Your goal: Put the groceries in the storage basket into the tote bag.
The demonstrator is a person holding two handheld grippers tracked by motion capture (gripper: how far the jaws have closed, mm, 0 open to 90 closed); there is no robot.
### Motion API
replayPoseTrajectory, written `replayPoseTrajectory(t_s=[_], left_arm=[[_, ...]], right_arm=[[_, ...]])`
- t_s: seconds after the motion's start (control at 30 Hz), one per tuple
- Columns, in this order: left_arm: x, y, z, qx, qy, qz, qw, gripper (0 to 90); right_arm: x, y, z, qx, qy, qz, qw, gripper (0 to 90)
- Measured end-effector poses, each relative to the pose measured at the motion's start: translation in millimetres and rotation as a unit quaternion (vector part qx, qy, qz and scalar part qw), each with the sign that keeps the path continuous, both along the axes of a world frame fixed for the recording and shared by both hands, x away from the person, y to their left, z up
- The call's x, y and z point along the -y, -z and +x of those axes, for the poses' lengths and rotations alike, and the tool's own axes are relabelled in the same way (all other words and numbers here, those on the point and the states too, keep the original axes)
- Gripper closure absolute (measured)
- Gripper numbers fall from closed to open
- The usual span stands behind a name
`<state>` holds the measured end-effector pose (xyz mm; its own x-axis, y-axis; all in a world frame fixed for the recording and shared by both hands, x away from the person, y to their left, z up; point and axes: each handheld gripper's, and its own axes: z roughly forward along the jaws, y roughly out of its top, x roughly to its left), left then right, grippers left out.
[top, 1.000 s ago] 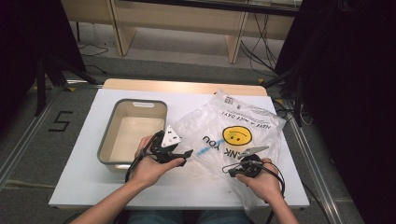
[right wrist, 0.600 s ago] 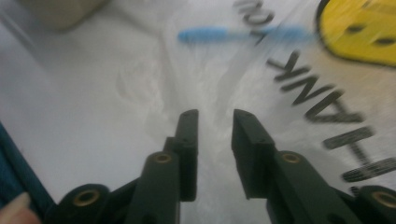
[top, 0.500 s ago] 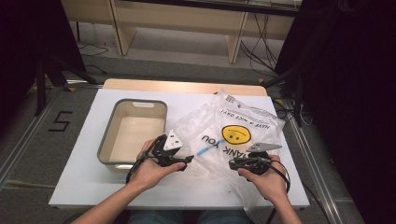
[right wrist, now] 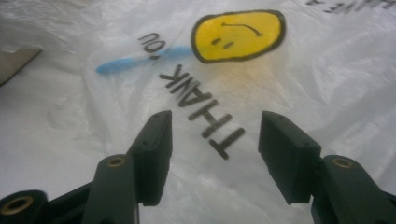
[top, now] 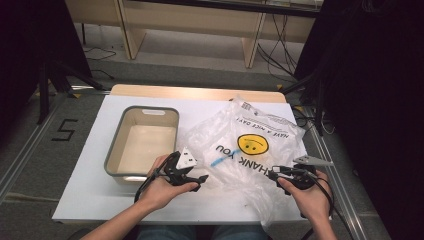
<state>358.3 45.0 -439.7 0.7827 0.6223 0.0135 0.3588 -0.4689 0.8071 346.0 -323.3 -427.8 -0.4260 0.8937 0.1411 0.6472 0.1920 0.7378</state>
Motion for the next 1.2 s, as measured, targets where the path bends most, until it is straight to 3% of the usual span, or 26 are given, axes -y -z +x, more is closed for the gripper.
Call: replayPoseTrajectory(t_s=[0.3,0.57,0.77,0.83,0.97,1.0,1.07,1.17,1.2], left_arm=[[0.4,2.1,-1.4,-0.002,-0.001,0.004,1.0000,35.2],[1.4,2.8,-2.0,-0.001,-0.001,0.008,1.0000,35.2],[3.6,3.5,-2.4,-0.002,0.002,0.010,0.9999,35.3],[4.9,4.2,-2.8,-0.004,0.003,0.010,0.9999,35.3],[5.5,4.2,-2.8,-0.003,0.005,0.011,0.9999,35.4],[5.4,4.3,-2.6,-0.004,0.004,0.010,0.9999,35.4],[5.2,4.5,-2.3,-0.004,0.004,0.010,0.9999,35.5],[4.9,4.6,-1.7,-0.004,0.004,0.010,0.9999,35.5],[4.7,4.5,-1.1,-0.005,0.004,0.011,0.9999,35.6]], right_arm=[[19.9,5.0,-8.8,-0.004,0.059,0.001,0.9983,42.1],[27.5,13.9,-13.4,-0.047,0.106,0.000,0.9932,39.1],[25.3,23.9,-13.5,-0.088,0.112,0.005,0.9898,38.9],[24.7,25.9,-13.1,-0.090,0.113,0.001,0.9894,39.0],[19.6,29.6,-12.2,-0.095,0.117,-0.012,0.9885,39.0],[16.6,32.2,-11.3,-0.092,0.116,-0.028,0.9885,39.7],[13.1,34.3,-10.8,-0.096,0.113,-0.037,0.9882,40.9],[9.2,36.3,-10.5,-0.102,0.107,-0.047,0.9879,45.3],[5.6,37.8,-10.4,-0.106,0.102,-0.061,0.9872,49.3]])
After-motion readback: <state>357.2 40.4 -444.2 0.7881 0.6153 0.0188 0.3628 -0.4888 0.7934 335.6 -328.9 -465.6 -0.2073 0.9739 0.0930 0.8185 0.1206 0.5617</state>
